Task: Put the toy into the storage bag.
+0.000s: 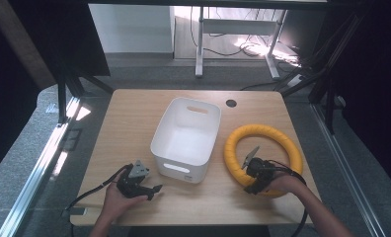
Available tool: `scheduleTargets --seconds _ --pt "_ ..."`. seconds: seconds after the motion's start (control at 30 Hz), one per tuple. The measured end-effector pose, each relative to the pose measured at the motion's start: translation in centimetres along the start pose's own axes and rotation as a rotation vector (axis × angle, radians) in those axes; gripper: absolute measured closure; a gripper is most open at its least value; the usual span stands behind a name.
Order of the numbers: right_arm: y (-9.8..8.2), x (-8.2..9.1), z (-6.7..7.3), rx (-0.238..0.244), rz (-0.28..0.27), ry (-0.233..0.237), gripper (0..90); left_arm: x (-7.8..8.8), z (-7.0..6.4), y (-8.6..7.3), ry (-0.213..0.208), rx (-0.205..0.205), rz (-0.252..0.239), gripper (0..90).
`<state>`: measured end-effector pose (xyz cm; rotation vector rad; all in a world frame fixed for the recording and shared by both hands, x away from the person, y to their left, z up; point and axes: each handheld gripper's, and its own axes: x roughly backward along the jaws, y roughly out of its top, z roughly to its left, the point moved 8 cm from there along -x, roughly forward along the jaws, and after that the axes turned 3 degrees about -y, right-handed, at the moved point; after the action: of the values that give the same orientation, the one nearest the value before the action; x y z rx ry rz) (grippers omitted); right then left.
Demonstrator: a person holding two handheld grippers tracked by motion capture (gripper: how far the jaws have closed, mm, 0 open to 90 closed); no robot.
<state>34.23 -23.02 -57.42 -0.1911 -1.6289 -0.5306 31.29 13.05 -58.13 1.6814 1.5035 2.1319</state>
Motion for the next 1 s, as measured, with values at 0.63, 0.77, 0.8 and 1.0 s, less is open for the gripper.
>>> scheduleTargets --seconds 0.63,0.77,0.8,1.0 --pt "0.6 -0.4 -0.1 -0.038 0.074 0.048 50.3 0.1 0.0 0.0 0.002 0.000 -0.002 21.0" --pt "1.0 1.3 -0.8 -0.124 -0.067 0.121 50.7 -0.1 0.0 0.0 -0.003 0.003 0.001 21.0" --pt "1.0 1.3 -0.8 -0.124 -0.067 0.121 50.7 -0.1 0.0 0.0 -0.005 0.003 0.002 21.0" --pt "1.6 4.5 -2.0 -0.201 -0.227 0.189 50.9 -0.1 -0.1 0.1 -0.007 0.011 -0.008 21.0"
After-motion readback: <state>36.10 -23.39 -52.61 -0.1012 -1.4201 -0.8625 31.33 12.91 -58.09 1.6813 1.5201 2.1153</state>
